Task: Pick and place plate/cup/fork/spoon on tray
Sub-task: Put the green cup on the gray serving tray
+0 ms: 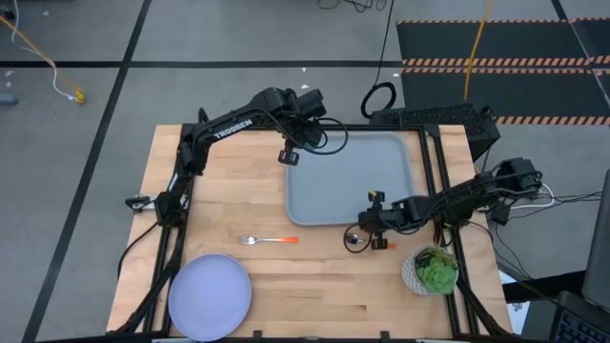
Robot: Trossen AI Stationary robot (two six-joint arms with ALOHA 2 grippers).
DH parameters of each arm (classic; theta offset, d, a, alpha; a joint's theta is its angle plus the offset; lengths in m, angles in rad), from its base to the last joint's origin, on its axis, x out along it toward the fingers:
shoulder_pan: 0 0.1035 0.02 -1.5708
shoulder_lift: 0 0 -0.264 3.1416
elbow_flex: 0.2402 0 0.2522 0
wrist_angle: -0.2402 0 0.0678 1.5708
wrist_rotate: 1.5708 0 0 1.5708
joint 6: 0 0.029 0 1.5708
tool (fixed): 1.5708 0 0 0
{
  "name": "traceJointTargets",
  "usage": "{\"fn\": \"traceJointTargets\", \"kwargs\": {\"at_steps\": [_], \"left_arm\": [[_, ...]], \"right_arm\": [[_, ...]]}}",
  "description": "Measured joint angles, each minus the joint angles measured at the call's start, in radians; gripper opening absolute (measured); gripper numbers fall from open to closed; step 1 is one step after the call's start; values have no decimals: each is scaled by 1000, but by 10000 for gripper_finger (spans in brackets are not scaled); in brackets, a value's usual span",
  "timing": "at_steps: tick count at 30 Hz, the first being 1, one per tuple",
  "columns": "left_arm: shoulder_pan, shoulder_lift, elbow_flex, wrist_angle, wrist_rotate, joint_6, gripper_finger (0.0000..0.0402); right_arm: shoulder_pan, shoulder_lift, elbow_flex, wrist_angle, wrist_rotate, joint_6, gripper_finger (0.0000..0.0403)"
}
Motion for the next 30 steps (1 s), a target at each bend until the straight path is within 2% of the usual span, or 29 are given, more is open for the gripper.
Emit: {"fn": "traceJointTargets", "kwargs": {"at_steps": [9,22,30], "left_arm": [[0,0,0,0,0,-1,10],[-4,1,0,-5,-1,-10,5],[-4,1,0,-21,-1,-24,8]], "right_arm": [[0,35,21,96,-38,39,35],[47,351,297,99,-31,77,36],[92,388,381,48,-46,145,36]]}}
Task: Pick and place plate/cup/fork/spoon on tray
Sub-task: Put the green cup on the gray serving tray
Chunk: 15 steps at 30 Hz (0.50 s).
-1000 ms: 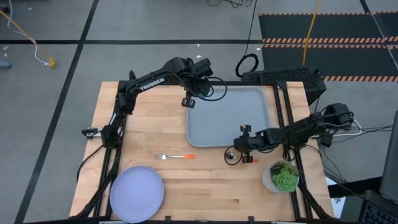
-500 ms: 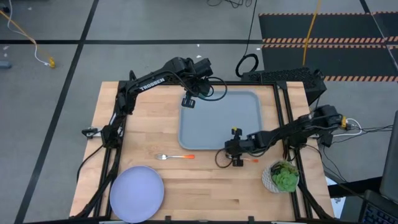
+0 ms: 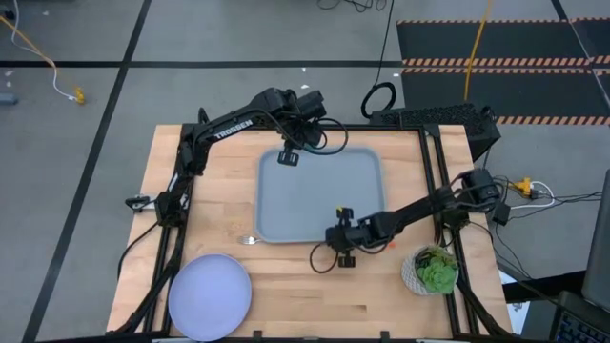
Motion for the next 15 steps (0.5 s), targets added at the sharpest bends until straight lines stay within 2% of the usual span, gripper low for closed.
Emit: {"fn": "traceJointTargets", "kwargs": {"at_steps": [9,15], "left_arm": [[-4,0,0,-12,-2,-22,8],[-13,0,0,-12,-3,-23,12]], "right_arm": [[54,-1,1,3,3,142,36],[69,-1,1,13,9,156,36]]}}
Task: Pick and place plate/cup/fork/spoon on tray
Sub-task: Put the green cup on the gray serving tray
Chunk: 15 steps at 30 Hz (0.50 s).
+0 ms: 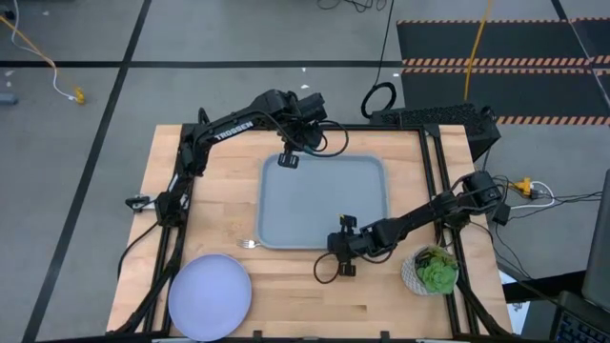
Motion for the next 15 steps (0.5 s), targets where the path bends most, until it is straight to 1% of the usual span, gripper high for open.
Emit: {"fn": "traceJointTargets", "kwargs": {"at_steps": [3,6,10,15], "left_arm": [[-3,0,0,0,0,0,7],[-3,0,0,0,-1,0,6],[-2,0,0,0,-8,-4,16],[-2,0,0,-13,-8,-13,8]], "right_arm": [[0,0,0,2,0,-1,39],[0,0,0,6,-4,-8,53],[0,-6,-1,20,-33,-19,89],[1,-53,-1,21,-29,-46,145]]}}
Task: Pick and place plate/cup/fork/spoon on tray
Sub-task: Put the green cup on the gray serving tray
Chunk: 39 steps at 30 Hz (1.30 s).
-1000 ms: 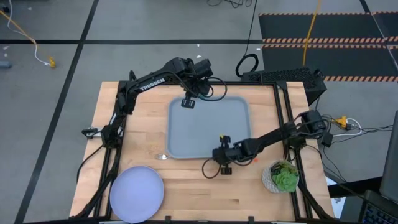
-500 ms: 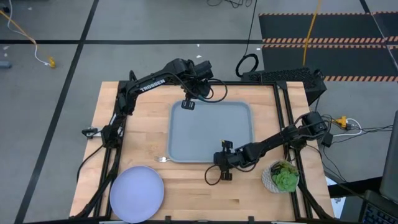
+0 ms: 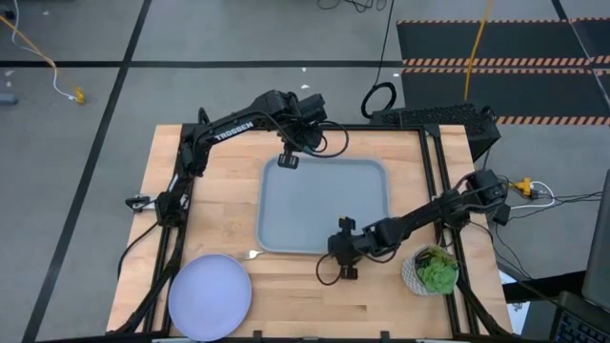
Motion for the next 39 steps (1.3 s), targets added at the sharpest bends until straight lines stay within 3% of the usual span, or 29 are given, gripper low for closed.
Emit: {"fn": "traceJointTargets", "kwargs": {"at_steps": [6,11,18,24,34,39], "left_arm": [[0,0,0,-40,-14,-29,20],[8,0,0,-62,-81,-41,21],[69,0,0,-90,-21,-92,17],[97,2,-93,-84,5,-116,14],[104,1,-300,-25,-6,-131,28],[103,1,-344,-2,-10,-158,9]], "right_arm": [[-1,-113,0,-22,37,-56,191],[-3,-239,0,-84,112,-132,203],[-8,-478,0,-177,378,-224,200],[-8,-687,0,-272,571,-227,199],[-8,-854,-44,-315,606,-232,199],[-8,-895,-72,-311,606,-238,199]]}}
